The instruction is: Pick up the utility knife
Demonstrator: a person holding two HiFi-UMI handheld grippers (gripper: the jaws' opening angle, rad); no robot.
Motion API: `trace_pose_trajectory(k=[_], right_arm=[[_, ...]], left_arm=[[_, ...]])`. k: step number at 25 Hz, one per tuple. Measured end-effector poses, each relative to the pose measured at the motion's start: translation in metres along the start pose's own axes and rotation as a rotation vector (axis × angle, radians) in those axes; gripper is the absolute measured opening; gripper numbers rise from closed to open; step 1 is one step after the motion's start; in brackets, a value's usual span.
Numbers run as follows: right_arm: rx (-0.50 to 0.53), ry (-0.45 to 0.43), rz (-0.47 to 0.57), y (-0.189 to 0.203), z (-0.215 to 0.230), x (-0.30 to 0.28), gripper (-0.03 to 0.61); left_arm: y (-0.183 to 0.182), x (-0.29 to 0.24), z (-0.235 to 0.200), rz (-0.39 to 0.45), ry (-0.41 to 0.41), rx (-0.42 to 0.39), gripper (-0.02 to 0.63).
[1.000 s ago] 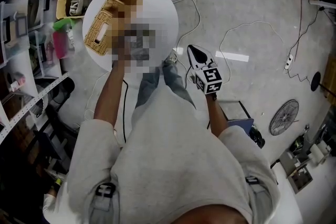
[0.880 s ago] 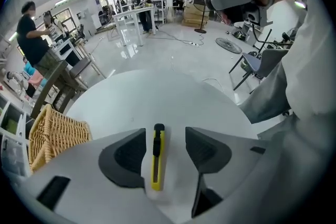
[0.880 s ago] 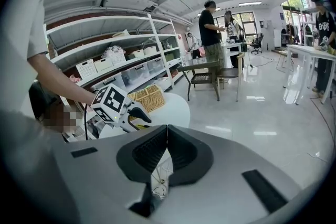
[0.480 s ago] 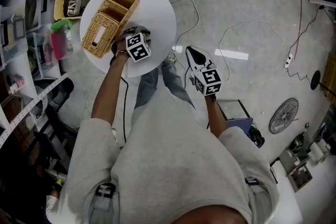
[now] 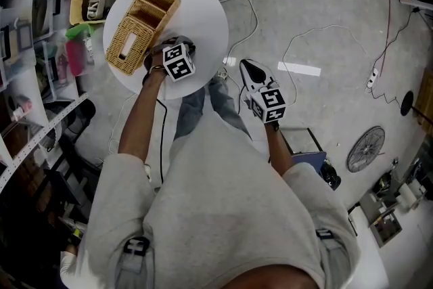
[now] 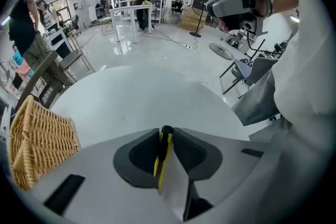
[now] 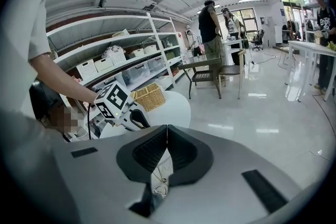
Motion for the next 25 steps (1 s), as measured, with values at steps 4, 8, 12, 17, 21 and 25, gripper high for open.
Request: trace_pose_trajectory(k=[4, 8, 12, 17, 21, 25], right_arm=[[0.000, 0.001, -0.001, 0.000, 0.001, -0.001, 0.031], [0.003, 0.001, -0.004, 0.000, -0.001, -0.001, 0.031], [0.001, -0.001, -0.003, -0.002, -0.004, -0.001, 0.031], [0.002, 0.000, 0.004, -0.005, -0.008, -0.001, 0.031], [0.016, 0.002, 0.006, -0.002, -0.010, -0.001, 0.031], [0.023, -0.004, 0.013, -0.003, -0.016, -0.003, 0.031]], left_arm=[[0.000, 0.001, -0.001, 0.012, 0.002, 0.022, 0.081], [0.003, -0.001, 0.000, 0.013, 0.004, 0.034, 0.078], [0.003, 0.005, 0.001, 0.038, -0.019, 0.051, 0.077], [0.003, 0.020, -0.004, 0.140, -0.086, 0.160, 0.078], [0.002, 0.034, -0.006, 0.241, -0.140, 0.278, 0.077], [0.008, 0.048, -0.008, 0.361, -0.175, 0.434, 0.077]])
Point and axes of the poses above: the fingertips, and each gripper's own axes: x backward along the fingers, z to its right, y out of its underside, the point moved 7 cm from there along x, backward along the fingers, and after that the axes turned 5 degrees about x, right-handed, at the moved point
